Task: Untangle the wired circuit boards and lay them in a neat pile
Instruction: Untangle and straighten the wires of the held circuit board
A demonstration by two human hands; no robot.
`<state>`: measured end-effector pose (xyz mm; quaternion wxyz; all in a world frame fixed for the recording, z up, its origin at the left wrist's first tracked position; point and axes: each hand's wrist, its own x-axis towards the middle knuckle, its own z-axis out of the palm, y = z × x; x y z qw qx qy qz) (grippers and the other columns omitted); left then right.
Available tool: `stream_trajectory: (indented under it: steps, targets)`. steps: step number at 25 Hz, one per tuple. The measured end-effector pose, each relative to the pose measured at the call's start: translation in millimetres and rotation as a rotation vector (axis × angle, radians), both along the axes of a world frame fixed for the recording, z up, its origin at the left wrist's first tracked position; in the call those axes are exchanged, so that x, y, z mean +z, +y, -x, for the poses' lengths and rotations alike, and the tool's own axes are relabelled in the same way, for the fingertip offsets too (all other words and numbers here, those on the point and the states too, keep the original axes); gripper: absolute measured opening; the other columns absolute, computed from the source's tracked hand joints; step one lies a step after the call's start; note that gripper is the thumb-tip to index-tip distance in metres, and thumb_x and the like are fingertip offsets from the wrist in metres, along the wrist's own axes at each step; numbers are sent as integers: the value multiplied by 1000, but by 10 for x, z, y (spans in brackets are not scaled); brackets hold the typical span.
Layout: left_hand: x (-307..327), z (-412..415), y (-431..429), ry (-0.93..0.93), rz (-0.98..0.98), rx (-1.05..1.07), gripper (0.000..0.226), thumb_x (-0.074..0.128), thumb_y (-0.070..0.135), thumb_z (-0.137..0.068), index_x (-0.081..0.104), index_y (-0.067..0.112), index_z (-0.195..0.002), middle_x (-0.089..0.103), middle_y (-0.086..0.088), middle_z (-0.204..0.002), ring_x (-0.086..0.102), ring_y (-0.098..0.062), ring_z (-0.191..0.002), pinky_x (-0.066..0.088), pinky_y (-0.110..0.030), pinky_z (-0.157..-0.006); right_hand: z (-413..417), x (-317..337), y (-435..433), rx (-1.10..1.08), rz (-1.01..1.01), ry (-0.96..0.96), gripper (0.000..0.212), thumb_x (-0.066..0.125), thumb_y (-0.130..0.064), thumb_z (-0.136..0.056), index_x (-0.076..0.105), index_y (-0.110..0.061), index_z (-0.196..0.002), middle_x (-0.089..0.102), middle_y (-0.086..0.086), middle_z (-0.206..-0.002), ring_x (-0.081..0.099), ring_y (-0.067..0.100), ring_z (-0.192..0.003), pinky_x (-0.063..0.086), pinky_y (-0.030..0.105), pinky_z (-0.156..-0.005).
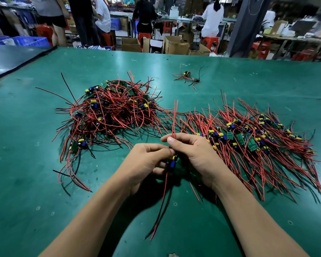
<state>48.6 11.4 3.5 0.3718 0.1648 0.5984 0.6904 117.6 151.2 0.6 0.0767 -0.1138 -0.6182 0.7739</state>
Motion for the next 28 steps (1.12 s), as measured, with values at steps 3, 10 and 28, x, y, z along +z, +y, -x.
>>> stream_trajectory:
  steps: [3, 10, 28]
  targets:
    - [27, 9, -4, 26, 3, 22, 20, 64, 6, -89, 78, 9, -75, 65, -5, -66, 62, -15, -54, 51, -22, -45, 31, -15, -26, -72, -78, -24, 20, 65, -31, -96, 78, -17, -96, 69, 1, -72, 63, 16, -63, 59, 39, -64]
    - [27, -40, -24, 50, 0, -25, 18, 60, 5, -93, 72, 5, -80, 72, -18, -76, 68, -25, -57, 57, -28, -48, 11, -40, -23, 119, -11, -72, 26, 64, -33, -96, 75, -13, -109, 67, 11, -76, 56, 16, -50, 50, 26, -48]
    - [24, -86, 12, 19, 17, -19, 18, 57, 4, -92, 69, 3, -79, 66, -16, -66, 63, -24, -48, 52, -25, -45, 62, -73, 33, -27, -72, -105, 43, 68, -57, -89, 77, -16, -100, 50, 0, -53, 42, 11, -40, 42, 21, -43]
